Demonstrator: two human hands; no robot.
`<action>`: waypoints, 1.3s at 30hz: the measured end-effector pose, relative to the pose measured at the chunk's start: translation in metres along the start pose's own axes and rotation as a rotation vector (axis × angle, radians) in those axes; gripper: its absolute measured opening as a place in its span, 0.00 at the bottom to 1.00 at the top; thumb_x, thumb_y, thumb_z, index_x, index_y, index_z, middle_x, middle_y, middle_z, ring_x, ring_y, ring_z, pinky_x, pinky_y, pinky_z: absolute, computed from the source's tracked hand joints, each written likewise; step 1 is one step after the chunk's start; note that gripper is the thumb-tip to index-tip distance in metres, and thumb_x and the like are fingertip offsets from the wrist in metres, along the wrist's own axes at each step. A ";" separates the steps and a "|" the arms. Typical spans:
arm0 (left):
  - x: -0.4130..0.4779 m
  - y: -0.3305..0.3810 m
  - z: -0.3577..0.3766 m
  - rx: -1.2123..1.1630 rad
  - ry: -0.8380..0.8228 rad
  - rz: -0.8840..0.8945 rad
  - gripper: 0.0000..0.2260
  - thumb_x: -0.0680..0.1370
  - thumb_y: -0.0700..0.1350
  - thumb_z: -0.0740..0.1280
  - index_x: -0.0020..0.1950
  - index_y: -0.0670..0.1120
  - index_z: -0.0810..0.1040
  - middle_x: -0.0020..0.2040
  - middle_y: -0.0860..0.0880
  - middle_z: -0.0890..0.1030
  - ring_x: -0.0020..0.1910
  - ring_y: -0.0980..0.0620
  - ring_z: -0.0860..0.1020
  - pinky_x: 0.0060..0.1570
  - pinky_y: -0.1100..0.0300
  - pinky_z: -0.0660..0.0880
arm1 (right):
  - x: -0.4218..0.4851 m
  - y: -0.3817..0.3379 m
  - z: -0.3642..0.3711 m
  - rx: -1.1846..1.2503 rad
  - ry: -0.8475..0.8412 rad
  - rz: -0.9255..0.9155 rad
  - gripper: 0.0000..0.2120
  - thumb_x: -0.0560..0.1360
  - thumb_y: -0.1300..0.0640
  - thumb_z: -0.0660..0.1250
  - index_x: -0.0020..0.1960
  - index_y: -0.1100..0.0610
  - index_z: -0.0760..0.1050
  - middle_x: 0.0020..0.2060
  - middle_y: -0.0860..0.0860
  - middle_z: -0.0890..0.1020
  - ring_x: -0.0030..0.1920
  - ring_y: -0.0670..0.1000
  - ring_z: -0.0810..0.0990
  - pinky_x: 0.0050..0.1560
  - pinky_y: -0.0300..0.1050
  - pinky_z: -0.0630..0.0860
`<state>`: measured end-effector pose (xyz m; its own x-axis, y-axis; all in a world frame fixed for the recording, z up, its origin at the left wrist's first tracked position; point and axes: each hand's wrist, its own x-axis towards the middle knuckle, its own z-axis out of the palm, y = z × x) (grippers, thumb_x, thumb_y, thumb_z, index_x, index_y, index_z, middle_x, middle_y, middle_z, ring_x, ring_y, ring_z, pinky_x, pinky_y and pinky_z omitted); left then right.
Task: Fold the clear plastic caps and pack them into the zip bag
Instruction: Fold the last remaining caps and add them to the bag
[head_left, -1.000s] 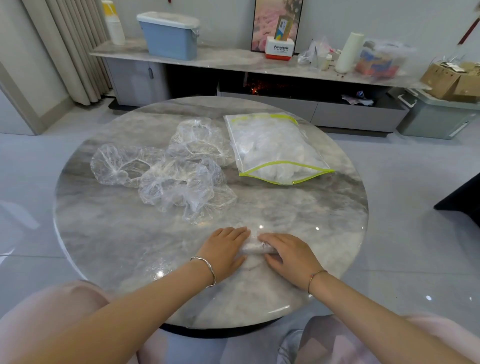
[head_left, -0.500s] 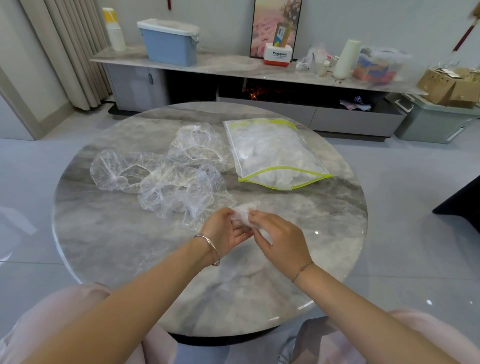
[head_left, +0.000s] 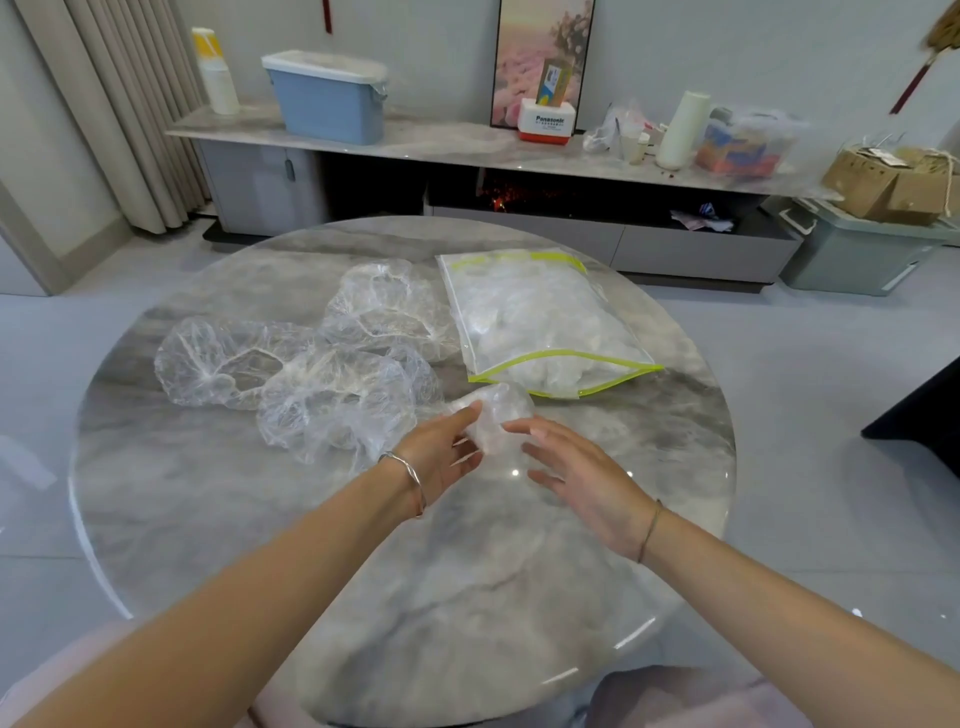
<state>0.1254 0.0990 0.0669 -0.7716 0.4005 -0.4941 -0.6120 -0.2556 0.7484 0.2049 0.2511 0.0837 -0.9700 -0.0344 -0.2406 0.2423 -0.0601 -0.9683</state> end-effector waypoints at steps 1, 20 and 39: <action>0.005 0.001 0.002 0.009 0.007 -0.017 0.06 0.76 0.46 0.68 0.48 0.44 0.76 0.36 0.50 0.76 0.35 0.55 0.75 0.33 0.66 0.75 | 0.004 -0.004 -0.005 0.072 -0.033 0.039 0.12 0.79 0.54 0.59 0.57 0.49 0.79 0.69 0.47 0.72 0.64 0.47 0.72 0.69 0.49 0.67; 0.159 0.029 0.041 1.850 0.067 0.752 0.25 0.83 0.51 0.52 0.76 0.57 0.44 0.78 0.55 0.46 0.76 0.50 0.45 0.73 0.55 0.46 | 0.133 0.029 -0.118 -1.783 0.020 -0.259 0.30 0.75 0.44 0.47 0.68 0.58 0.71 0.68 0.57 0.72 0.68 0.58 0.71 0.74 0.48 0.47; 0.176 0.026 0.037 1.752 -0.012 0.648 0.24 0.83 0.51 0.51 0.76 0.59 0.46 0.78 0.54 0.48 0.76 0.49 0.50 0.72 0.52 0.55 | 0.202 0.028 -0.109 -1.524 0.111 0.012 0.31 0.74 0.34 0.34 0.76 0.40 0.47 0.78 0.48 0.46 0.75 0.59 0.35 0.73 0.62 0.37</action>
<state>-0.0194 0.1950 0.0153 -0.7757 0.6309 0.0136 0.5961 0.7255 0.3440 0.0136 0.3514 0.0006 -0.9814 0.0498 -0.1853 0.0681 0.9933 -0.0938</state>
